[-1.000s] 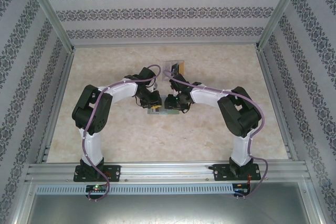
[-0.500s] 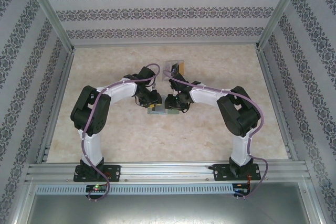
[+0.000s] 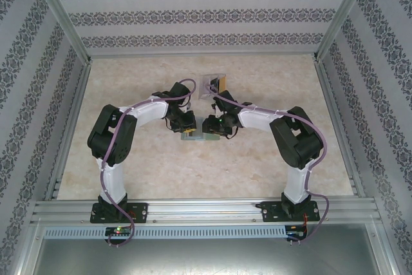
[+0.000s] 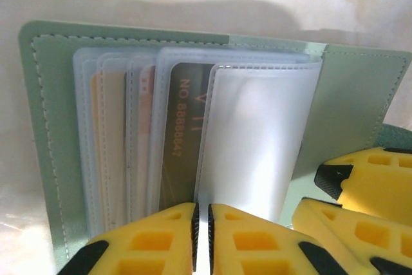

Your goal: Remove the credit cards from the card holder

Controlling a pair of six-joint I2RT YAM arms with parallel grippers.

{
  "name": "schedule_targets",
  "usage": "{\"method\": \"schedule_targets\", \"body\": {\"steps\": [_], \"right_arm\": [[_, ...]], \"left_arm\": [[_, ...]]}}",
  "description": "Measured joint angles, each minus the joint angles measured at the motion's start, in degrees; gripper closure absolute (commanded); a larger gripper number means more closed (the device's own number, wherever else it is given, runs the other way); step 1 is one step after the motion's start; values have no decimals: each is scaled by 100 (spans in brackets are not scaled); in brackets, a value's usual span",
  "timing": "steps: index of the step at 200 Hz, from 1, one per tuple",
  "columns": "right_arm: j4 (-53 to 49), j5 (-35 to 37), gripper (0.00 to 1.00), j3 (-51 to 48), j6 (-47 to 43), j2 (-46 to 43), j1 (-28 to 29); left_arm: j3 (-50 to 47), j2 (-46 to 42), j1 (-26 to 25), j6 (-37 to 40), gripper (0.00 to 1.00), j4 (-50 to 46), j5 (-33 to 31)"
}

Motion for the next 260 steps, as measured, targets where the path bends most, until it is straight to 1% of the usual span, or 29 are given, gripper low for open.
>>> {"method": "schedule_targets", "body": {"steps": [7, 16, 41, 68, 101, 135, 149, 184, 222, 236, 246, 260], "right_arm": [[59, -127, 47, -31, 7, -4, -35], [120, -262, 45, -44, 2, -9, -37], [125, -280, 42, -33, -4, -9, -4], [-125, 26, 45, 151, -9, 59, 125], [-509, 503, 50, 396, -26, 173, 273], [-774, 713, 56, 575, -35, 291, 319], [-863, 741, 56, 640, -46, 339, 319], [-925, 807, 56, 682, -50, 363, 345], [-920, 796, 57, 678, -48, 358, 345], [-916, 793, 57, 675, -48, 356, 345], [-918, 793, 60, 675, -48, 354, 345], [-916, 793, 61, 656, -48, 350, 334]], "left_arm": [[0, 9, 0, 2, 87, 2, 15], [0, 17, 0, 4, 88, 0, 42], [0, 26, 0, 26, 90, 2, 90], [0, 31, 0, 33, 92, 2, 136], [0, 31, 0, 26, 91, 7, 214], [0, 11, 0, -48, 82, 35, 267], [0, -28, 0, -92, 76, 26, 192], [-2, -105, 0, -166, 66, -52, -17], [-4, -105, 0, -199, 64, -2, 146], [-4, -105, 0, -199, 64, 28, 221], [-2, -92, 0, -199, 65, 37, 260], [48, -28, 0, -197, 66, 17, 297]]}}
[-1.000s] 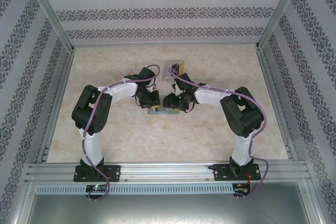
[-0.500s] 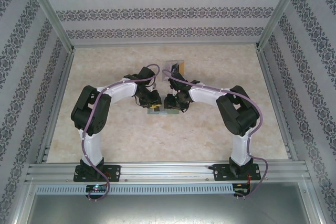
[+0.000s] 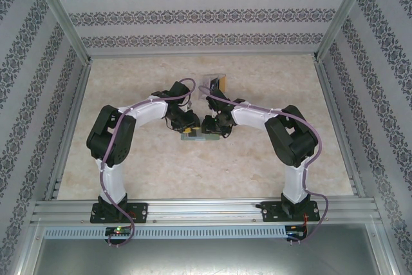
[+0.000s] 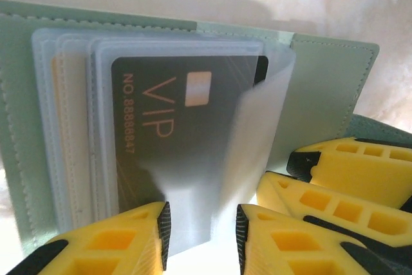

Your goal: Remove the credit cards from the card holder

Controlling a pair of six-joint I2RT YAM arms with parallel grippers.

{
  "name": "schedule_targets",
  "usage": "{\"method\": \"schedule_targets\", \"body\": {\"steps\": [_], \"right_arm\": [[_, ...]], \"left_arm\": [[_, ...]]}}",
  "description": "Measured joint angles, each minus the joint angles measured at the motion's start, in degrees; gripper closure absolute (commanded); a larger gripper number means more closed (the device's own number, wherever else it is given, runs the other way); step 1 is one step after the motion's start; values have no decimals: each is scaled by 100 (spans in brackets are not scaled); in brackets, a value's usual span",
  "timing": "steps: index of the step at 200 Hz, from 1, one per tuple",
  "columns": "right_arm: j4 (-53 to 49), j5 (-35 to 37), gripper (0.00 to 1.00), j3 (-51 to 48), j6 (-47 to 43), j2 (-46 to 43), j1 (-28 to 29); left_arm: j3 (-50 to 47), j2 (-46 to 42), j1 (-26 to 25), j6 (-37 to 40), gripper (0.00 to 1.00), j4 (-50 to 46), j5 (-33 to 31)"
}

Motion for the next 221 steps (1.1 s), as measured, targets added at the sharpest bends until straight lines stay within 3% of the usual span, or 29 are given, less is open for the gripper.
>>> {"method": "schedule_targets", "body": {"steps": [94, 138, 221], "right_arm": [[400, -348, 59, -348, 2, -273, -192], [584, -308, 58, -682, 46, -715, -297], [713, 498, 51, -1510, 212, -2273, -522]], "left_arm": [[361, 321, 7, 24, 77, 72, 413], [361, 321, 37, -9, 71, 409, 813], [363, 345, -168, -428, 57, 1172, 1198]]}}
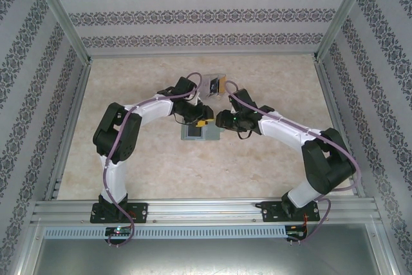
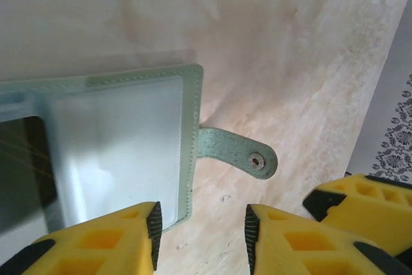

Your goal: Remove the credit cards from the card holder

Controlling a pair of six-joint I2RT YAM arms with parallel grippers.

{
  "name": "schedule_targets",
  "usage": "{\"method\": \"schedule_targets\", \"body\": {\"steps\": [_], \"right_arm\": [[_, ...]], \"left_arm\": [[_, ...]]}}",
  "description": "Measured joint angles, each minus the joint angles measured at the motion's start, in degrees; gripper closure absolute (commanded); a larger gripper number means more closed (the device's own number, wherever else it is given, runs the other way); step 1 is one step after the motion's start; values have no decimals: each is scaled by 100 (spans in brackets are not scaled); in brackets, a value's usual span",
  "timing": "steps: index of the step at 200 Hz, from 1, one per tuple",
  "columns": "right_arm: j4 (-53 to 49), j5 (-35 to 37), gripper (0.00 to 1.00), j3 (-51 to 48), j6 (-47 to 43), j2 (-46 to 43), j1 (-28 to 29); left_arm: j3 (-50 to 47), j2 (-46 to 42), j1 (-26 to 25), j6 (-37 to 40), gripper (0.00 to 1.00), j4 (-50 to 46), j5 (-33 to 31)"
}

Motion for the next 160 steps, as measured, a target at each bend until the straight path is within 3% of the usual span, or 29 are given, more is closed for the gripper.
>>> {"method": "schedule_targets", "body": {"steps": [38, 58, 108, 160], "right_arm": [[90, -164, 52, 4, -7, 9, -24], [195, -490, 54, 129, -17, 195, 31], [691, -1467, 62, 704, 190, 1322, 120], [914, -1843, 70, 1003, 450, 2118, 114]], "left_arm": [[24, 42, -22, 26, 56, -120, -232], [13, -72, 33, 114, 63, -348, -553], [-236, -876, 369, 367, 69, -765, -1338], [-584, -876, 433, 439, 76, -861, -1683]]}}
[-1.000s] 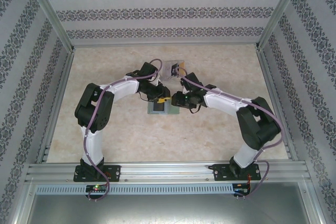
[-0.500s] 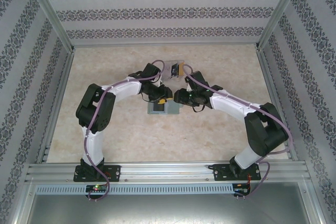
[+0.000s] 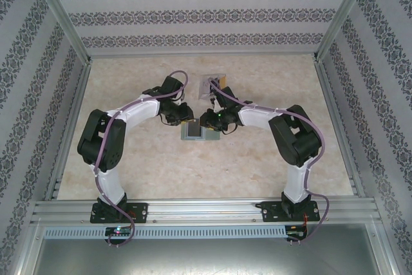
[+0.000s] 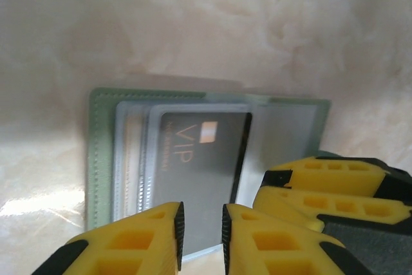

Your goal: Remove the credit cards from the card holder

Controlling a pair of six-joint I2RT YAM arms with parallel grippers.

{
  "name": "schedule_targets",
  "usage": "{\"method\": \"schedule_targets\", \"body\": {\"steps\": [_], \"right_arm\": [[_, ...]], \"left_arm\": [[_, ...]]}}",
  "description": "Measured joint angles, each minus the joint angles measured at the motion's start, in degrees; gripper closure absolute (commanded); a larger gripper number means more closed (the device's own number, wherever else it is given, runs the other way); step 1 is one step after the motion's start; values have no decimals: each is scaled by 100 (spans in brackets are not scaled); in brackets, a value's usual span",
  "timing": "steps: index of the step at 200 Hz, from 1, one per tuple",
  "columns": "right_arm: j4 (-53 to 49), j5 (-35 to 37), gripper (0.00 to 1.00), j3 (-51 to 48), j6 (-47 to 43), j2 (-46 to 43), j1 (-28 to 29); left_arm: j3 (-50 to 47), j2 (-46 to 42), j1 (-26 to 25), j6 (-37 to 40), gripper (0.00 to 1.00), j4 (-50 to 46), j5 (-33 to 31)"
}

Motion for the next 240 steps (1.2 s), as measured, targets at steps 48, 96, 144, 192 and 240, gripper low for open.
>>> {"method": "schedule_targets", "body": {"steps": [48, 96, 144, 192, 240], "right_arm": [[166, -254, 74, 7, 120, 205, -37], [310, -374, 78, 9, 155, 212, -74], [345, -398, 77, 9, 157, 310, -74], [597, -616, 79, 4, 229, 389, -114], [984, -684, 84, -179, 369, 389, -166]], "left_arm": [[-39, 291, 0, -2, 78, 31, 94], [-39, 413, 0, -2, 81, 33, 109], [-37, 450, 0, -4, 82, 28, 105], [-37, 472, 0, -7, 83, 28, 107], [-37, 479, 0, -9, 83, 28, 98]]}}
